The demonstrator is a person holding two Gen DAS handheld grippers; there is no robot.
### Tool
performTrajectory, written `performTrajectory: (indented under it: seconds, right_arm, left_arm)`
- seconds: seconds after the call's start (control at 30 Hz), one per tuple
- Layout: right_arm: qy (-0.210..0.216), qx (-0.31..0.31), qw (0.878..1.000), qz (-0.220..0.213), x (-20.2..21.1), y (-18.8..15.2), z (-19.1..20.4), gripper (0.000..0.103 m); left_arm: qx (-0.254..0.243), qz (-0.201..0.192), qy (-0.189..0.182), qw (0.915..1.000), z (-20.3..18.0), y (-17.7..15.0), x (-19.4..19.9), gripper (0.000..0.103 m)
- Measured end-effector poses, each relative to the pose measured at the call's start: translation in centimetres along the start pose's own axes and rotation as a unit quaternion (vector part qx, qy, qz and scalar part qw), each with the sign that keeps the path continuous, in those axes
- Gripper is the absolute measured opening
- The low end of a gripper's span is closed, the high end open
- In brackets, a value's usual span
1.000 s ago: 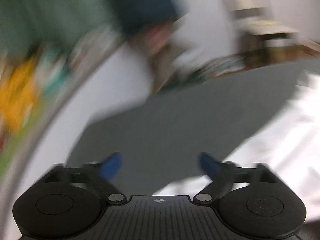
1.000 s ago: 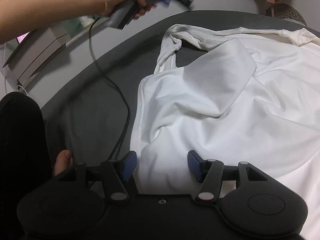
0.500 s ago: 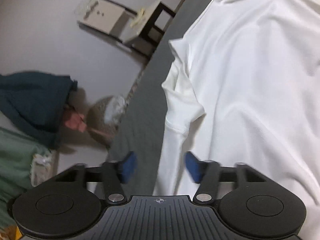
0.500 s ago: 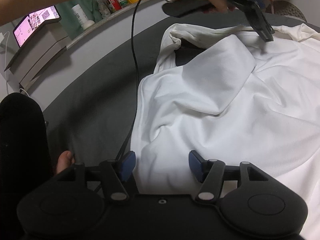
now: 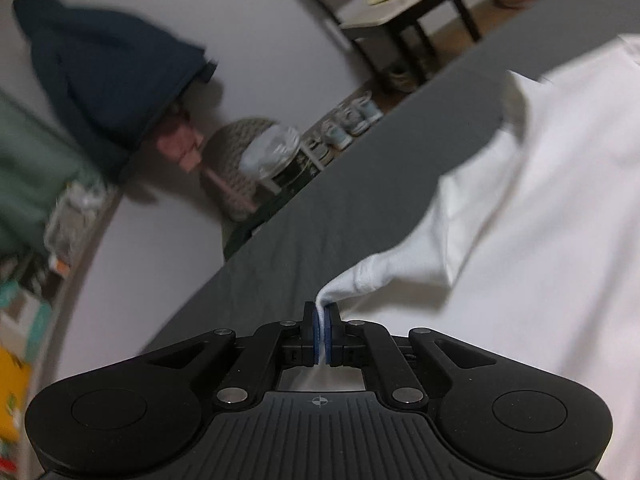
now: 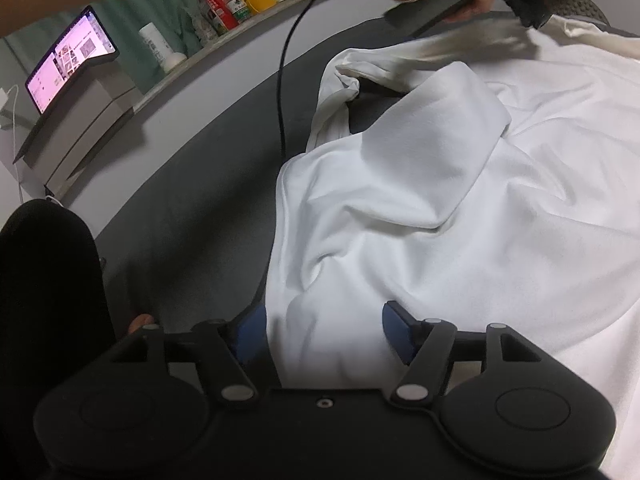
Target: Fold clothes
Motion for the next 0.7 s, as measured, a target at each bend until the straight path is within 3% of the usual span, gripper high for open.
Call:
performTrajectory:
  seconds: [0.07, 0.17, 0.27, 0.3, 0.4, 0.43, 0.57, 0.6, 0.63, 0.7]
  right_arm:
    - [0.006, -0.006, 1.000, -0.001, -0.1, 0.1, -0.1, 0.064]
    - [0.018, -0.020, 1.000, -0.004, -0.1, 0.3, -0.4, 0.064]
    - [0.025, -0.029, 0.999, -0.007, -0.2, 0.4, -0.6, 0.064]
    - [0.026, -0.030, 0.999, -0.007, -0.2, 0.5, -0.6, 0.064]
    - [0.029, -0.032, 0.999, -0.007, -0.2, 0.5, -0.7, 0.064]
    - [0.029, -0.033, 0.999, -0.007, -0.2, 0.6, -0.7, 0.064]
    - [0.023, -0.029, 0.999, -0.007, -0.2, 0.6, -0.6, 0.064]
    - [0.021, -0.027, 0.999, -0.006, -0.3, 0.5, -0.5, 0.064]
    - [0.018, -0.024, 1.000, -0.005, -0.2, 0.5, -0.5, 0.064]
    - [0.014, -0.023, 1.000, -0.004, -0.2, 0.4, -0.4, 0.064]
  left_arm:
    - [0.045, 0.027, -0.007, 0.9986, 0.6, 0.0, -1.4, 0.004]
    - [0.150, 0.069, -0.020, 0.9861, 2.0, -0.5, -3.4, 0.015]
    - [0.191, 0.078, -0.005, 0.9786, 3.8, -0.8, -4.0, 0.041]
    - [0.181, 0.075, 0.008, 0.9805, 4.0, -0.8, -3.8, 0.051]
    - [0.148, 0.053, 0.049, 0.9864, 5.0, -0.8, -2.9, 0.053]
    - [0.145, 0.037, 0.044, 0.9877, 5.0, -0.3, -2.7, 0.053]
    - [0.146, -0.037, -0.067, 0.9862, 3.9, 1.1, 0.7, 0.054]
    - [0.139, -0.045, -0.098, 0.9844, 3.2, 1.4, 1.4, 0.057]
    - [0.131, -0.052, -0.126, 0.9820, 2.5, 1.7, 2.0, 0.069]
    - [0.097, -0.063, -0.109, 0.9873, 1.8, 1.9, 2.3, 0.075]
Point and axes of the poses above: each gripper's, at about its wrist camera, not at the fingertips, and x roughly against the way its jaws point, z to its left, y to its top, the point moved 10 cm from there along -x, roughly the way its jaws point, and after that the axes turned 2 degrees about x, right-handed, at the moved point
